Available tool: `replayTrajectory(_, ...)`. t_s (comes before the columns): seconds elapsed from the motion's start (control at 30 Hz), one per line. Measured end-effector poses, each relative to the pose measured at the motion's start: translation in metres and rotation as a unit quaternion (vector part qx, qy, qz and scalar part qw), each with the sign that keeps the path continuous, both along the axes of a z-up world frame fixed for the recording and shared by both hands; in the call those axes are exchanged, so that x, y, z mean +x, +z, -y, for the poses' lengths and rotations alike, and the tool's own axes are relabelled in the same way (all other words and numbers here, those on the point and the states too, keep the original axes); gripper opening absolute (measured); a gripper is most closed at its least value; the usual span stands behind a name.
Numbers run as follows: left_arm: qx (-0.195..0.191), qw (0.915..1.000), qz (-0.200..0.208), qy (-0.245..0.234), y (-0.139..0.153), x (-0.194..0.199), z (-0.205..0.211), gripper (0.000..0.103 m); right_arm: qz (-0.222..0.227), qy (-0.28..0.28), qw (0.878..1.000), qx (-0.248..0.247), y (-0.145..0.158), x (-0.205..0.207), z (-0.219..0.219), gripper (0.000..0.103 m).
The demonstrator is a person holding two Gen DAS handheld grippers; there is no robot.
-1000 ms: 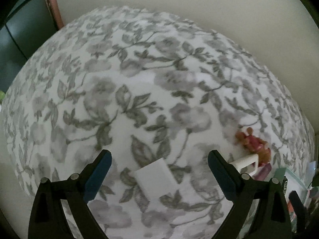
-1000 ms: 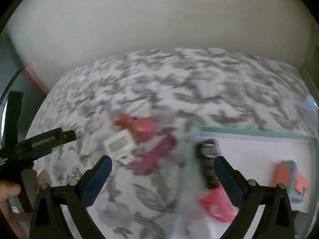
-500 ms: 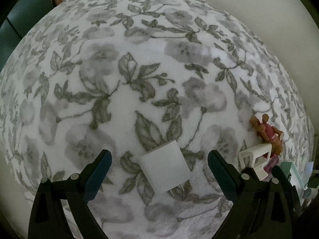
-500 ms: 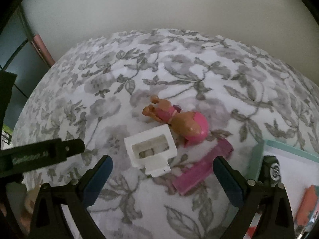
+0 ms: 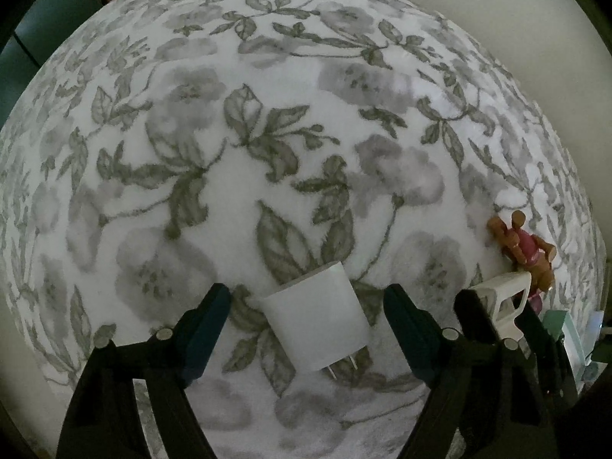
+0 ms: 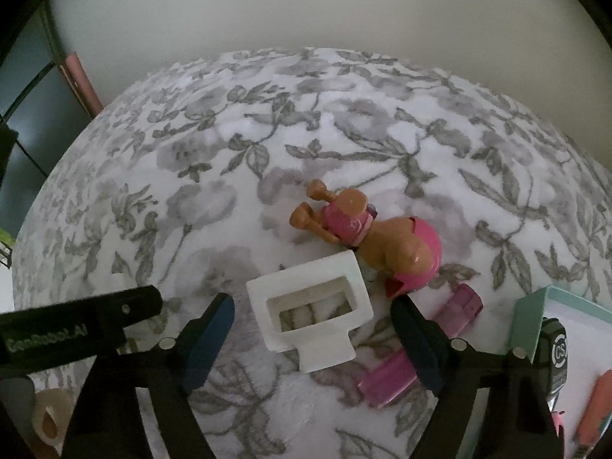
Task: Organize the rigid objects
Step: 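Grasp the white square charger with the left gripper while the right gripper grasps the white rectangular clip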
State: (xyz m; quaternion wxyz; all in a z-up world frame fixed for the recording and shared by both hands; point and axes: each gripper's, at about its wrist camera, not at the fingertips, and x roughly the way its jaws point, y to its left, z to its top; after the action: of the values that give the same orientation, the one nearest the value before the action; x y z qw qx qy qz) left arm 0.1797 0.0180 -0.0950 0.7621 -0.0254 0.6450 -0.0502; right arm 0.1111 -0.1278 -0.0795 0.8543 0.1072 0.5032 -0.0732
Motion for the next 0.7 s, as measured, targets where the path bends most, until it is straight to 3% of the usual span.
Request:
replayTrajectory(0.1,0.001,1.0,0.002,-0.001,-0.002,-0.002,0.0,0.079,-0.002,-0.004,1.0,-0.004,0.0,0.0,0.002,0.078)
replayTrajectory(0.37,0.007,0.9999,0.012,0.007,0.003,-0.003,-0.002,0.055,0.0,-0.016,1.0,0.0,0.002,-0.002,0.007,0.069)
replayTrajectory(0.5,-0.001,0.9998,0.012,0.013,0.01,0.0,-0.01,0.053,0.001,-0.022,1.0,0.006,0.003,-0.003,0.01,0.063)
replayTrajectory(0.53,-0.004,0.9998,0.012,0.015,0.01,0.0,-0.011,0.052,0.001,-0.025,1.0,0.006,0.004,-0.003,0.012,0.058)
replayTrajectory(0.7,-0.012,0.9996,0.017,0.017,0.022,-0.001,-0.014,0.049,0.002,-0.034,0.999,0.024,0.008,-0.006,0.021,0.057)
